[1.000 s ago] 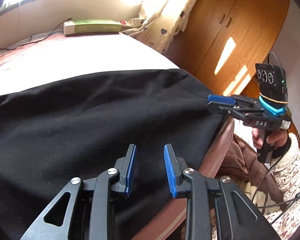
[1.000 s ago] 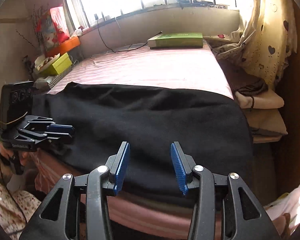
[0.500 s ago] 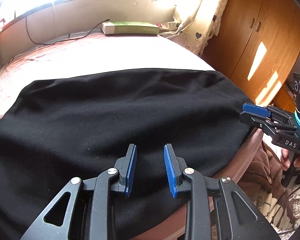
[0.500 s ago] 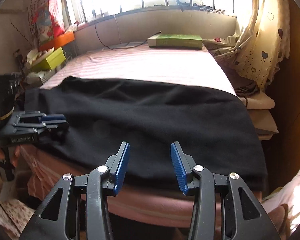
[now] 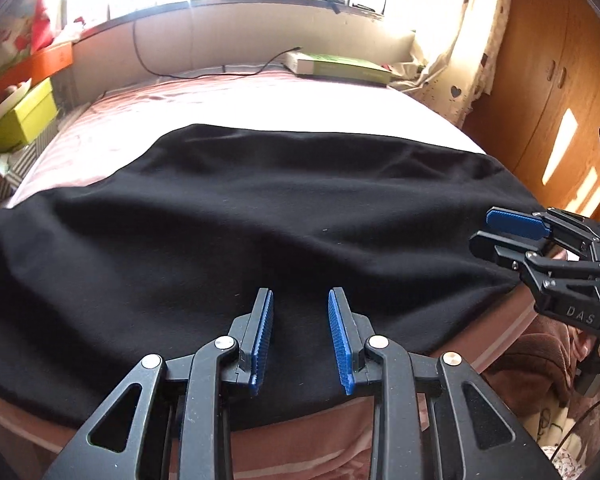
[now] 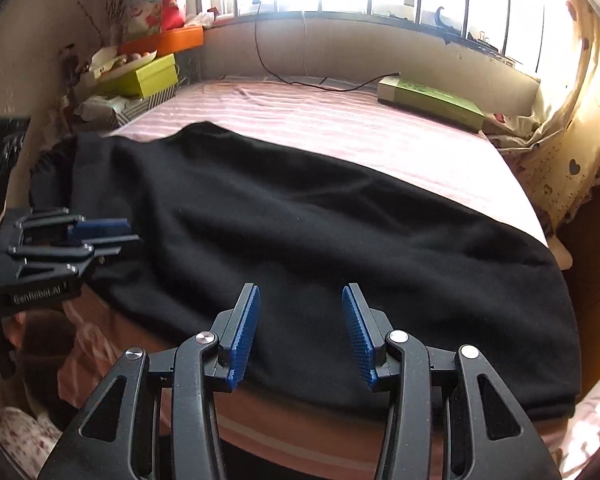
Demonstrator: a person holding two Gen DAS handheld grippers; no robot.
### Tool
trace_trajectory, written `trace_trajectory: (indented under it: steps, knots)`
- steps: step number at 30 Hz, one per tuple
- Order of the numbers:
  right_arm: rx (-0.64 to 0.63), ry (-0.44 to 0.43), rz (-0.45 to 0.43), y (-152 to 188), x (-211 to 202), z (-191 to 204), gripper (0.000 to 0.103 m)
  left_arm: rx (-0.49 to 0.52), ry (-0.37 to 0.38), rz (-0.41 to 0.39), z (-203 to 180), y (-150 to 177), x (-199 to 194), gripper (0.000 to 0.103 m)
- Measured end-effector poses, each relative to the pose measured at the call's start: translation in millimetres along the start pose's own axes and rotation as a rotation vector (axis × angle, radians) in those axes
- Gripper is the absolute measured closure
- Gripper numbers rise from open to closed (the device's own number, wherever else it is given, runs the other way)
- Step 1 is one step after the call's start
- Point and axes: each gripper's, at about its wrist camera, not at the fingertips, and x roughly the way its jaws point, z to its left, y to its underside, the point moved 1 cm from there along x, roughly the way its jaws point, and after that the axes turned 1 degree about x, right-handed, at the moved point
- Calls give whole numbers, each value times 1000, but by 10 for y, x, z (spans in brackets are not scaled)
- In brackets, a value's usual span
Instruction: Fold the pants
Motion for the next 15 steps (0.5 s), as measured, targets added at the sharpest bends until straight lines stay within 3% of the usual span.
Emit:
trace_trajectory:
  steps: [2, 5, 9, 12, 15]
  knots:
    - [31, -8, -1, -69, 105, 50, 58, -18, -10, 0, 99, 63, -30, 42]
    - [17, -22, 83, -19, 286, 193, 58, -28, -25, -11, 211, 164, -84, 42]
    - [-54, 39, 48, 115, 162, 352, 58, -43, -15, -26, 342, 226, -137, 42]
    - [-40, -18, 98, 99, 138, 399, 58, -41, -18, -38, 385, 251, -198, 42]
    - [-81, 14, 41, -22, 117, 539, 58, -52, -19, -49, 442, 242, -224, 42]
